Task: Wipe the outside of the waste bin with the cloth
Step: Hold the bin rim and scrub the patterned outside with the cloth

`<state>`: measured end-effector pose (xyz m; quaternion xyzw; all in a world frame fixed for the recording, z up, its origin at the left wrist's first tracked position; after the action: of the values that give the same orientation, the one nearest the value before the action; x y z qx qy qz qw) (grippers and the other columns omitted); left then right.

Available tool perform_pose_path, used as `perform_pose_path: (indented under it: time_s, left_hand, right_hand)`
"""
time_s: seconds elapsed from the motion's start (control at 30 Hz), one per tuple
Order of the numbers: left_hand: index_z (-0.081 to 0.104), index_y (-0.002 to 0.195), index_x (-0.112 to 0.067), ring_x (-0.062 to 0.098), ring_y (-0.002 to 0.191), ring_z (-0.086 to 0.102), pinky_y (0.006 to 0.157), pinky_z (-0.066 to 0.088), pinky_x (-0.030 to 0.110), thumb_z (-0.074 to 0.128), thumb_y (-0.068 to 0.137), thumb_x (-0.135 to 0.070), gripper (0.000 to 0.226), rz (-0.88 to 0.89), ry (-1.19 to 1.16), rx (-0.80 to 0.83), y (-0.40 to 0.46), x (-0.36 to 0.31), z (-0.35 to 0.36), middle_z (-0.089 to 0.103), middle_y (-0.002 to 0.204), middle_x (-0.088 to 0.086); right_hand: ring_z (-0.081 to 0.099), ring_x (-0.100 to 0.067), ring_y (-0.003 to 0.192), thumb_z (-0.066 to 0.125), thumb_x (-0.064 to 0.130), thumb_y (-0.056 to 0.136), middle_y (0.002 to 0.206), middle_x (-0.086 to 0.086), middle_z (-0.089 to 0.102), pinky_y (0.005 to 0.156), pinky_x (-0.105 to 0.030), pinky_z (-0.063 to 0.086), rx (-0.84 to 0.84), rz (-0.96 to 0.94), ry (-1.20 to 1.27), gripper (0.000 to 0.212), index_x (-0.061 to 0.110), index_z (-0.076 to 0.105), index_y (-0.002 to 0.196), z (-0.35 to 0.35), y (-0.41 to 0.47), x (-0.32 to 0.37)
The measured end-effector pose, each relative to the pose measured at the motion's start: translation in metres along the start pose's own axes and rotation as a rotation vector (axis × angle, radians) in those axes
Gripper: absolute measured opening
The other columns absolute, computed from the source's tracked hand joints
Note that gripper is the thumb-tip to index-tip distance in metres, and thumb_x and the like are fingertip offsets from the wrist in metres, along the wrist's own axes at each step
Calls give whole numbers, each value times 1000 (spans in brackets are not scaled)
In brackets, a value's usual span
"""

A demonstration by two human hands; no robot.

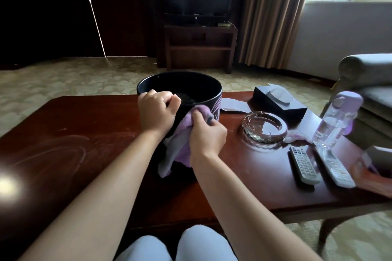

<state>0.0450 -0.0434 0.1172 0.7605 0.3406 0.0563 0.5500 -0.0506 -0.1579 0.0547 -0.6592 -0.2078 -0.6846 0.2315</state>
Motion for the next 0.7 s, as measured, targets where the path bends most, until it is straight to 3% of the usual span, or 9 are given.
perform_pose_path:
  time_s: [0.1,0.27,0.4,0.5,0.7]
  left_hand:
    - [25,48,-22,18,49,31,59,21,33,41,80,-29,37,-1,-6,3,0,1,1,24,43,-7]
    - [24,47,-21,22,47,33,60,25,31,40,79,-31,37,-6,-9,14,2,-1,0,24,42,-5]
    - [28,46,-18,25,46,35,58,26,33,41,78,-30,37,-25,-8,27,0,2,3,33,39,6]
    - [28,46,-18,22,46,32,58,24,31,40,79,-30,37,-19,-6,21,0,3,3,34,39,7]
    - [27,46,-18,23,47,33,60,24,35,40,78,-30,37,-32,-5,23,1,1,1,27,40,1]
  right_hand:
    - [36,-2,40,68,31,80,42,10,42,49,-22,36,-20,19,47,38,13,51,51,0,4,2]
    - [45,-14,57,66,31,82,53,0,48,58,-28,36,0,50,-116,40,9,49,53,-13,1,-40]
    - [44,-1,50,68,31,80,48,9,50,58,-27,39,-1,-35,4,32,9,59,58,-8,7,-17]
    - [45,-3,49,69,32,79,46,10,52,57,-26,42,-8,-59,116,32,12,59,55,-5,14,5]
    - [48,-9,55,66,34,82,54,5,52,59,-26,37,5,132,-94,36,11,54,57,-17,6,-54]
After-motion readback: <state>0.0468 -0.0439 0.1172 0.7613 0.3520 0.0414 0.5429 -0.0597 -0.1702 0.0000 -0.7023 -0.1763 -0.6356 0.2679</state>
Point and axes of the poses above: each hand's wrist, its own y-axis towards the middle knuckle, its own z-axis out of the palm, x = y × z, the point moved 7 cm from there along y, towards the middle knuckle
